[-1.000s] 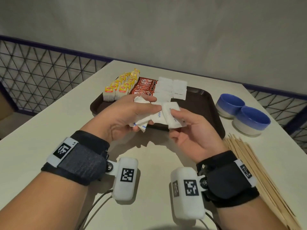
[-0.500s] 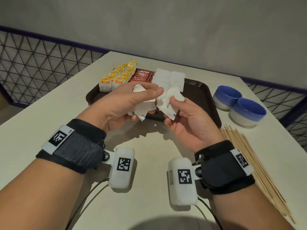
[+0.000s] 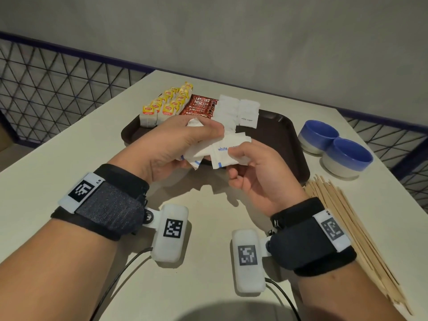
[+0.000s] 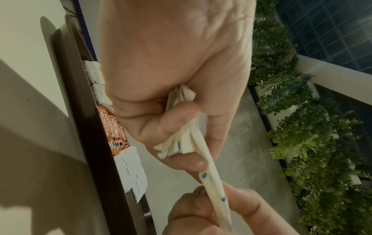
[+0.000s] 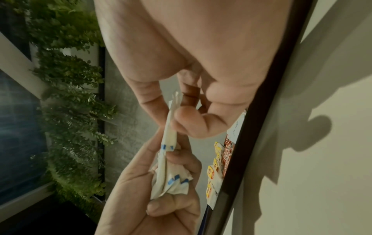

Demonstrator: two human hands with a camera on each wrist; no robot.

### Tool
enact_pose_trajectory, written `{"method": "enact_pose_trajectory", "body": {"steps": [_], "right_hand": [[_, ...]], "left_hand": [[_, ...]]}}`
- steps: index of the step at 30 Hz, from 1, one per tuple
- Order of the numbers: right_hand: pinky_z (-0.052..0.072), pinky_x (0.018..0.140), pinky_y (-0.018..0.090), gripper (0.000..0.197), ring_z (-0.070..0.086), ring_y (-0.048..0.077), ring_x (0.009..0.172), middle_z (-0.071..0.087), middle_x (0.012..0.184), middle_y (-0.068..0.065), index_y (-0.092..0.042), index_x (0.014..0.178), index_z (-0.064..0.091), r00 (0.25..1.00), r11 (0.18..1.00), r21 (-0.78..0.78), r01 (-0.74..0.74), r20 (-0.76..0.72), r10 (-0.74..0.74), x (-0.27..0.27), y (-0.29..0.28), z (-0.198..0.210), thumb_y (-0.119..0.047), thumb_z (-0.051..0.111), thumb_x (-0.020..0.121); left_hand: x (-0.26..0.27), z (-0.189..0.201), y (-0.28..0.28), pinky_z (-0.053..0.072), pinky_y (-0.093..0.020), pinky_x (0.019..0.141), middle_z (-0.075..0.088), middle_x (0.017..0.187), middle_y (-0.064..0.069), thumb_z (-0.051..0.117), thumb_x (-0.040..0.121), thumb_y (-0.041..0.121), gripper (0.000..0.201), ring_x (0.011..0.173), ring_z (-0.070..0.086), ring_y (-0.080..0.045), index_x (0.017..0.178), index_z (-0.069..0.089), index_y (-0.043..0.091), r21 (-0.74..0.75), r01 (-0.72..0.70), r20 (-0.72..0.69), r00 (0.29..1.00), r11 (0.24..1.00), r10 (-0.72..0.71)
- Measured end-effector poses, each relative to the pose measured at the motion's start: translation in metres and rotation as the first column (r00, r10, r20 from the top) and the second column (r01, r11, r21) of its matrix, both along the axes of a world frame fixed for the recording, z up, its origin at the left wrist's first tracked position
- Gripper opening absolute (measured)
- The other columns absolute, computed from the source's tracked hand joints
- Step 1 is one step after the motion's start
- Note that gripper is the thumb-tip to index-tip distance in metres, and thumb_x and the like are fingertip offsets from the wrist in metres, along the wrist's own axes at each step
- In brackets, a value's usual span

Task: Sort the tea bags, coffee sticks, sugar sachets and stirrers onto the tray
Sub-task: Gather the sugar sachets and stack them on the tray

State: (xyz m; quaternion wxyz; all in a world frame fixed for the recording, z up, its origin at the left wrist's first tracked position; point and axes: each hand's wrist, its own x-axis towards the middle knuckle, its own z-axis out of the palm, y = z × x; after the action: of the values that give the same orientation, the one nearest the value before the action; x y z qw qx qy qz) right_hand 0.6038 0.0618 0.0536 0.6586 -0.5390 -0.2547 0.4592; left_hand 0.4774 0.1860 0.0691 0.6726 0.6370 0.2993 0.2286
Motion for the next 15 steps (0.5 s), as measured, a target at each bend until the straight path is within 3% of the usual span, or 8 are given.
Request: {"method": "enact_pose_trajectory", "body": {"steps": [3, 6, 9, 13, 15], "right_hand": [[0.046, 0.047, 0.023, 0.016, 0.054, 0.015, 0.058, 0.066, 0.091, 0.016, -0.003, 0.110, 0.066, 1.000, 0.999, 0.021, 0.029, -0.005, -0.029, 0.0016, 0.0000, 0.0002, -0.003, 0.061, 0.095], [0.052, 0.051, 0.022, 0.016, 0.059, 0.012, 0.060, 0.065, 0.089, 0.015, -0.001, 0.111, 0.068, 0.999, 0.998, 0.027, 0.051, -0.012, -0.051, 0.0037, -0.0005, -0.0007, -0.005, 0.065, 0.095], [0.054, 0.053, 0.021, 0.020, 0.061, 0.011, 0.060, 0.067, 0.084, 0.012, -0.001, 0.115, 0.067, 0.999, 0.999, 0.017, 0.042, -0.028, -0.042, 0.0046, -0.0018, -0.0002, -0.001, 0.063, 0.096], [0.054, 0.054, 0.024, 0.024, 0.064, 0.015, 0.063, 0.070, 0.091, 0.014, -0.004, 0.115, 0.067, 0.999, 0.999, 0.006, 0.036, 0.027, -0.036, 0.0049, -0.0014, 0.0013, 0.005, 0.060, 0.094], [0.051, 0.054, 0.027, 0.022, 0.062, 0.017, 0.063, 0.070, 0.093, 0.013, -0.005, 0.114, 0.067, 0.997, 0.999, 0.007, 0.035, 0.071, -0.036, 0.0034, -0.0010, 0.0021, 0.002, 0.060, 0.095]], "left_hand": [[-0.0023, 0.0037, -0.0021, 0.033, -0.019, 0.037, 0.073, 0.077, 0.001, 0.074, 0.091, 0.034, 0.027, 0.053, 0.060, -0.008, 0.115, 0.074, 0.021, 0.001, 0.028, 0.035, 0.999, 1.000, -0.029], [-0.0043, 0.0029, -0.0016, 0.043, -0.027, 0.057, 0.079, 0.093, -0.005, 0.085, 0.073, 0.034, 0.037, 0.073, 0.068, -0.015, 0.108, 0.075, 0.028, 0.036, 0.082, 0.009, 0.997, 0.996, -0.083], [-0.0019, -0.0010, 0.0013, 0.050, -0.036, 0.072, 0.081, 0.099, -0.004, 0.087, 0.076, 0.014, 0.032, 0.082, 0.071, -0.017, 0.102, 0.075, 0.029, 0.052, 0.056, -0.037, 0.998, 0.997, -0.055], [-0.0013, -0.0020, 0.0033, 0.041, -0.028, 0.061, 0.078, 0.081, 0.002, 0.086, 0.079, 0.019, 0.017, 0.067, 0.070, -0.011, 0.086, 0.075, 0.030, 0.021, 0.010, -0.031, 0.999, 1.000, -0.009], [-0.0013, -0.0014, 0.0021, 0.036, -0.025, 0.057, 0.077, 0.076, 0.003, 0.087, 0.073, 0.026, 0.021, 0.062, 0.068, -0.010, 0.087, 0.072, 0.029, 0.013, -0.006, -0.022, 1.000, 1.000, 0.006]]}}
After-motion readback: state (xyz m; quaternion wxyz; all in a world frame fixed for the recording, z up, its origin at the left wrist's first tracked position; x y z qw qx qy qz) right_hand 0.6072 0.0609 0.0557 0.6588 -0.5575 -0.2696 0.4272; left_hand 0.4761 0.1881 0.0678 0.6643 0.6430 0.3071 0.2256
